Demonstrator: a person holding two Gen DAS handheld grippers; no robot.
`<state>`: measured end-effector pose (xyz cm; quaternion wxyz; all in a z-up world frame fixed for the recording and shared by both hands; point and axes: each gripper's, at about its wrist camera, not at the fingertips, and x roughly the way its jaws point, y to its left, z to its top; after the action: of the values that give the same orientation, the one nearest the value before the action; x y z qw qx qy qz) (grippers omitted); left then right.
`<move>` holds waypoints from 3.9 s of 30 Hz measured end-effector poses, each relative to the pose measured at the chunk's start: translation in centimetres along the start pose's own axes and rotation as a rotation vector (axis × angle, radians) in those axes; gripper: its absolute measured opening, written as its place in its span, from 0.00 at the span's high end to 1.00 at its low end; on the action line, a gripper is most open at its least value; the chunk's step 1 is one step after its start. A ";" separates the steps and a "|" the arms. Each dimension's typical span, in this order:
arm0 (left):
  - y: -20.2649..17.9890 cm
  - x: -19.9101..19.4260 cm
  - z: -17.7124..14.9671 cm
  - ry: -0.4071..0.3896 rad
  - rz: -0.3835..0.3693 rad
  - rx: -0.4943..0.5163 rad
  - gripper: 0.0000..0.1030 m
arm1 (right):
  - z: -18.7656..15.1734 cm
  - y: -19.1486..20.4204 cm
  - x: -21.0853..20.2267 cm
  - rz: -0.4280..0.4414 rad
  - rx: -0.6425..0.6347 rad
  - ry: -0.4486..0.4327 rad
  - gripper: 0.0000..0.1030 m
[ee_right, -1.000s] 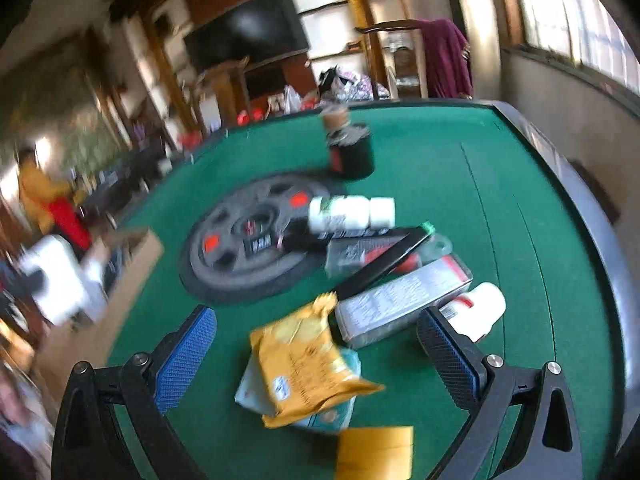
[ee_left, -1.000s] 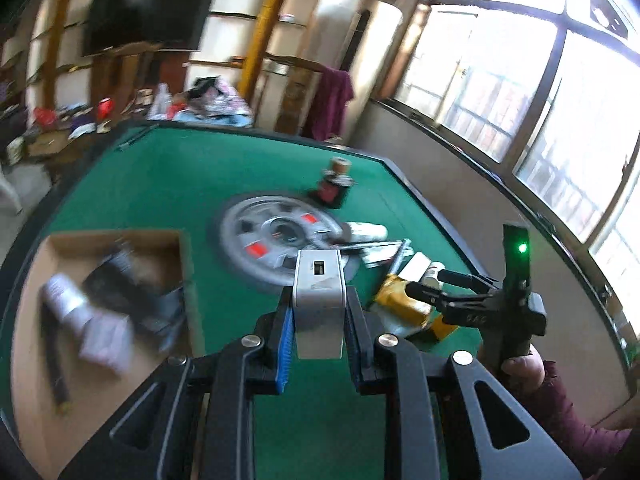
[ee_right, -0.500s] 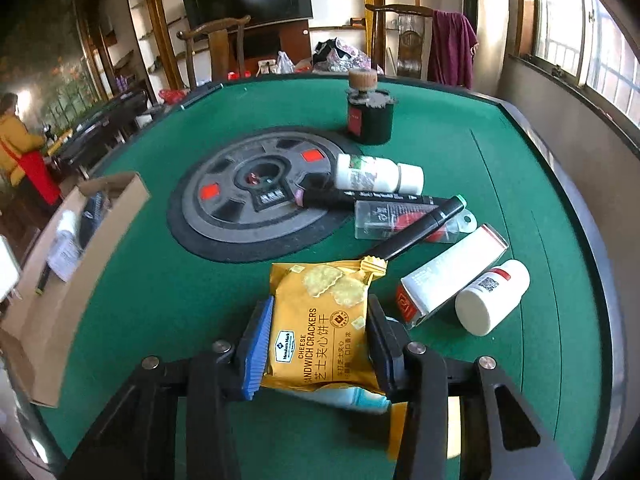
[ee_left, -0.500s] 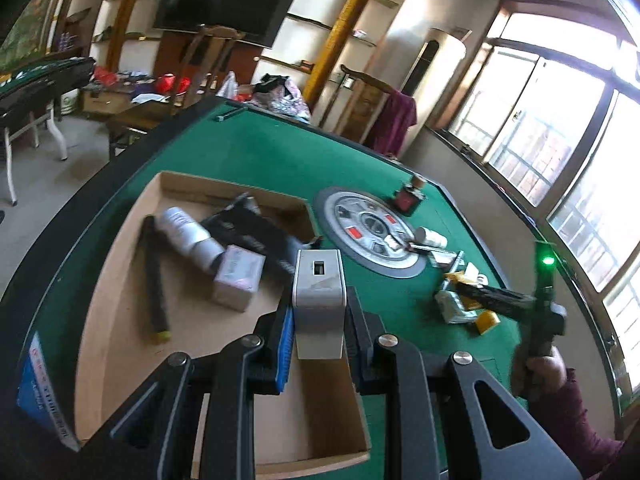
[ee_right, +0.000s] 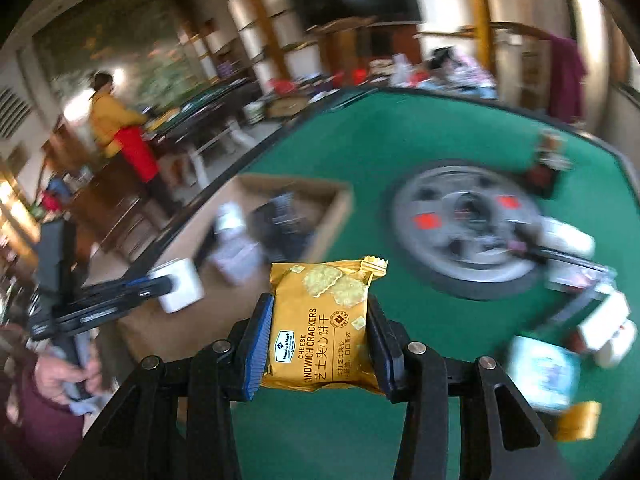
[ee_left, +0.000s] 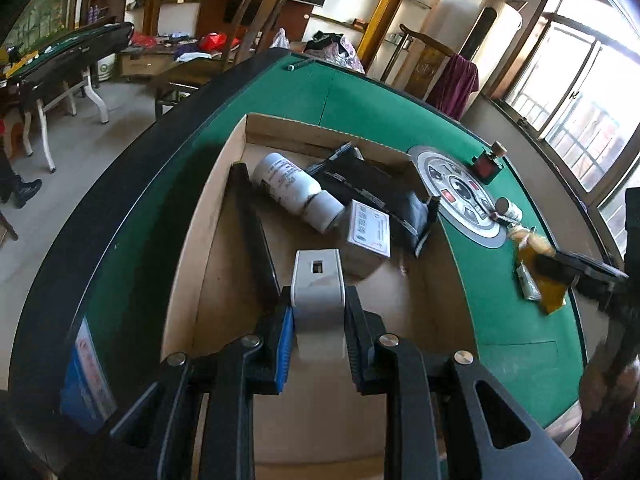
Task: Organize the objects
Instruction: 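Carry the white box to the cardboard box while the right grasps the yellow cracker packet, then release the white box and cracker packet into the cardboard box, then grasp the blue tissue pack with the left gripper while the right approaches the yellow tape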
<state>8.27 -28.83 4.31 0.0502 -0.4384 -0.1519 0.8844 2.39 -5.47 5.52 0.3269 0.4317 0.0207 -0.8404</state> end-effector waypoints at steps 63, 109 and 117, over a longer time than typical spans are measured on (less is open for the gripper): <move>-17.6 1.0 -4.0 0.149 -0.366 0.163 0.17 | -12.8 -19.2 -13.8 -0.593 0.388 -0.143 0.01; -36.1 13.3 -4.2 0.195 -0.291 0.796 0.47 | -13.8 -25.5 -9.9 -0.365 0.554 -0.128 0.47; -38.7 14.7 -6.6 0.188 -0.260 1.009 0.33 | -13.9 -25.7 -10.0 -0.348 0.561 -0.136 0.44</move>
<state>2.73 12.68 1.49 0.3775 -0.4145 0.2446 0.7911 1.87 24.43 -2.20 0.0477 0.4377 -0.1599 -0.8835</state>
